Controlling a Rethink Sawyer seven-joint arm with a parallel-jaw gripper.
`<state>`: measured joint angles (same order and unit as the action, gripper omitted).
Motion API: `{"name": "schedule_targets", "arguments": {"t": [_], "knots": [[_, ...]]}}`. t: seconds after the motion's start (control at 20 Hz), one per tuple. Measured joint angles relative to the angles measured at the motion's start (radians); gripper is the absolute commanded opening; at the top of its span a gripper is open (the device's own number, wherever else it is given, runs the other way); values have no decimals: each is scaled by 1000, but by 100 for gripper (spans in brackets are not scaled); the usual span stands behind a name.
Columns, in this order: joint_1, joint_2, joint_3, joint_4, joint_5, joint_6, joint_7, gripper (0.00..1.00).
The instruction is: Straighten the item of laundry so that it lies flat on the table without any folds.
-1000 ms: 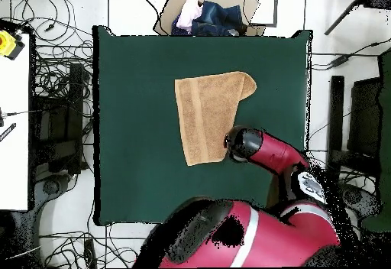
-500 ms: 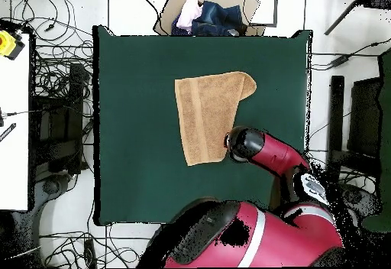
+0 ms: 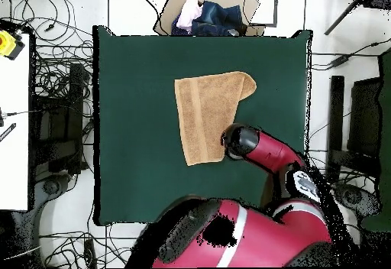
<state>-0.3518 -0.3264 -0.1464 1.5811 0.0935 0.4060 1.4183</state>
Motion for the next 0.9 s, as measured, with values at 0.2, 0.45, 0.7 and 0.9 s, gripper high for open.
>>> {"name": "schedule_targets", "arguments": {"t": [0.2, 0.45, 0.7, 0.9], "knots": [[36, 11, -36, -7, 31, 0, 7, 100], [110, 39, -103, -27, 94, 0, 10, 100], [164, 63, -156, -38, 146, 0, 11, 100], [177, 71, -172, -38, 180, 1, 11, 100]]}}
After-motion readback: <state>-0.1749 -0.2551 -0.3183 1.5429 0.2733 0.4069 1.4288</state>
